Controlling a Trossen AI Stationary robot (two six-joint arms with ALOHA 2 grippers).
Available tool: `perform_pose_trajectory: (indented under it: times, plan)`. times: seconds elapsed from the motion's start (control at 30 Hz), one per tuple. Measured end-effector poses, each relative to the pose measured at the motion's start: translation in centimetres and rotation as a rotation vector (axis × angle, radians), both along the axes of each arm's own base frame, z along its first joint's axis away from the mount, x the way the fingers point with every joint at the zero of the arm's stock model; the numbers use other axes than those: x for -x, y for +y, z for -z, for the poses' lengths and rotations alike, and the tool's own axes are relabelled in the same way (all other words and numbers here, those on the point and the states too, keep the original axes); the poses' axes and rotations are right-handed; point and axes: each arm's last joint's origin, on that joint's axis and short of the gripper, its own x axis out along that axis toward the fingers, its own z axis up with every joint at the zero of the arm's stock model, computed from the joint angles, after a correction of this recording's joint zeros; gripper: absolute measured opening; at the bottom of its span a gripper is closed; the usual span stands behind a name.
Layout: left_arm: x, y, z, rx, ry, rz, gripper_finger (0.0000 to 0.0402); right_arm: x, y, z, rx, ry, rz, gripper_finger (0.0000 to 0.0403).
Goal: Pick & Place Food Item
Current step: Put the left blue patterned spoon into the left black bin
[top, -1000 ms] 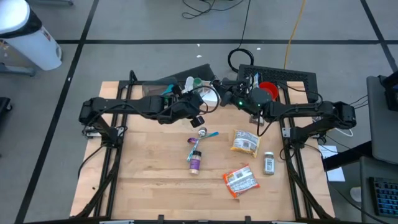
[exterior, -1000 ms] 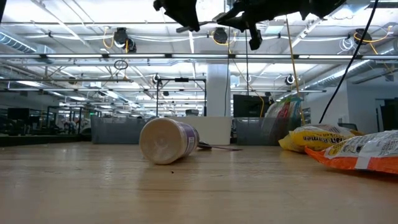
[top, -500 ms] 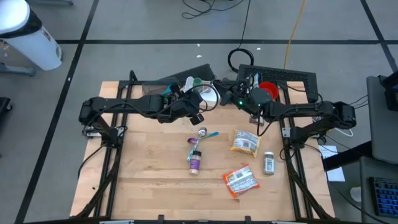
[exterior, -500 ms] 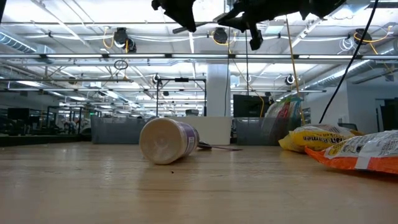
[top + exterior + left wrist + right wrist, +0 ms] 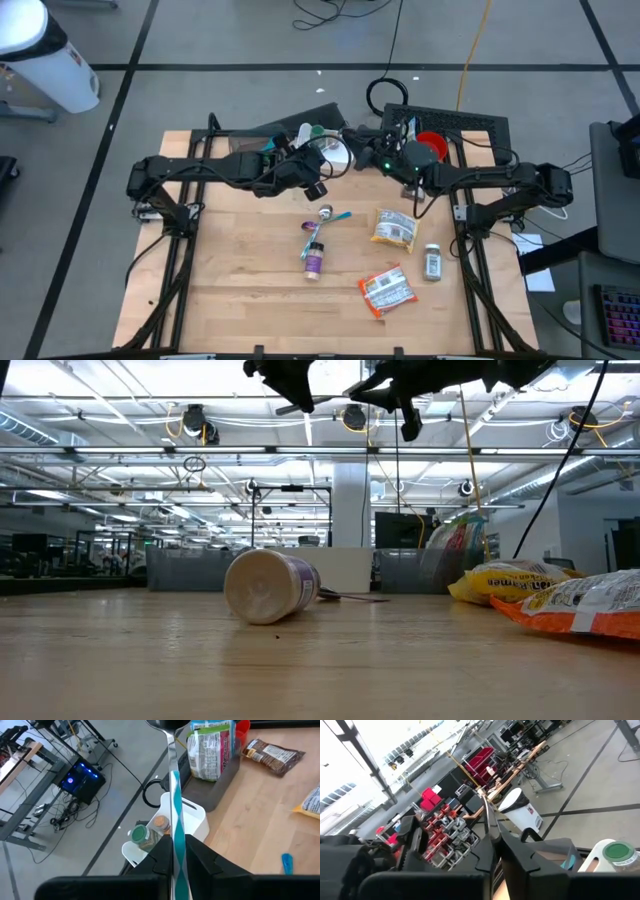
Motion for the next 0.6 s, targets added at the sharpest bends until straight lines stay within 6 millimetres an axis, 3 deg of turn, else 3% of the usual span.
perform_pose_trajectory:
  times: [0.43,0.6]
  plan:
    - [0.0,-0.1,0.2,0.009,0.052,0.071,0.003,0.1,0.2,-0.6,0.06,-0.032,-0.045,0.0142]
    - [1.6,1.0,-0.3,0.042,0.118,0.075,0.003,0.6,-0.1,-1.2,0.082,-0.039,-0.027,0.0173]
